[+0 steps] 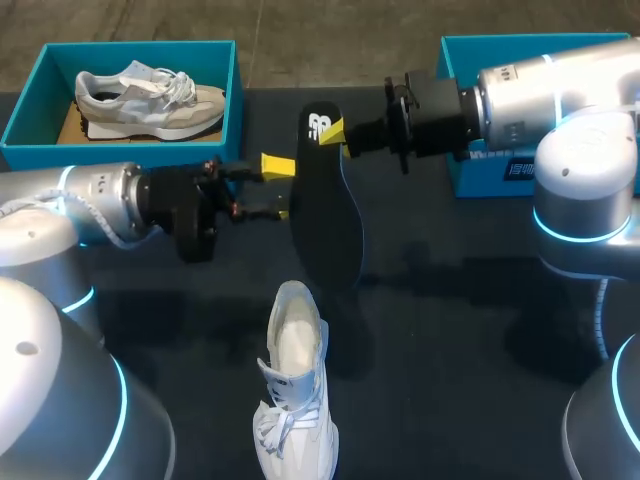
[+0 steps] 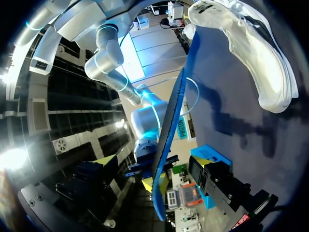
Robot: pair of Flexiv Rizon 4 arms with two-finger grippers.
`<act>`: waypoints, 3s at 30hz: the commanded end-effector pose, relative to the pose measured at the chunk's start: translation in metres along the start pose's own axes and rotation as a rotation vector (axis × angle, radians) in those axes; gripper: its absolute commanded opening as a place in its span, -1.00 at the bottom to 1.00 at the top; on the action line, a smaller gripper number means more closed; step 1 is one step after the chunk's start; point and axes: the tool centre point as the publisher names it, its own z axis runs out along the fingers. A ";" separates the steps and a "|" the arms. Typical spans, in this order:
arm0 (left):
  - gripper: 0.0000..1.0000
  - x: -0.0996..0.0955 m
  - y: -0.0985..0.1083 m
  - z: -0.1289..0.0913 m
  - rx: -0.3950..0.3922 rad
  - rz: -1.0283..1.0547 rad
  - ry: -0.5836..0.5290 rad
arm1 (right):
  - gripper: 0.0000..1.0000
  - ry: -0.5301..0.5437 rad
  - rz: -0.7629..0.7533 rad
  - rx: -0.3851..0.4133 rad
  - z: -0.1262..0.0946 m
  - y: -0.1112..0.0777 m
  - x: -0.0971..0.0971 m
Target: Take the shoe out of the shoebox, open the shoe tongue, remove and reinsert the insole, then place the shoe into the shoebox
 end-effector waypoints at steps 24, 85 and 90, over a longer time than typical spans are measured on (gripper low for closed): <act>-0.37 0.012 -0.003 0.024 0.030 0.009 -0.006 | -1.00 -0.002 0.001 -0.002 0.003 0.001 0.000; -1.00 0.016 -0.020 -0.037 0.010 -0.050 0.090 | 1.00 0.104 -0.095 -0.002 -0.041 -0.026 -0.016; -1.00 0.016 -0.020 -0.037 0.010 -0.050 0.090 | 1.00 0.104 -0.095 -0.002 -0.041 -0.026 -0.016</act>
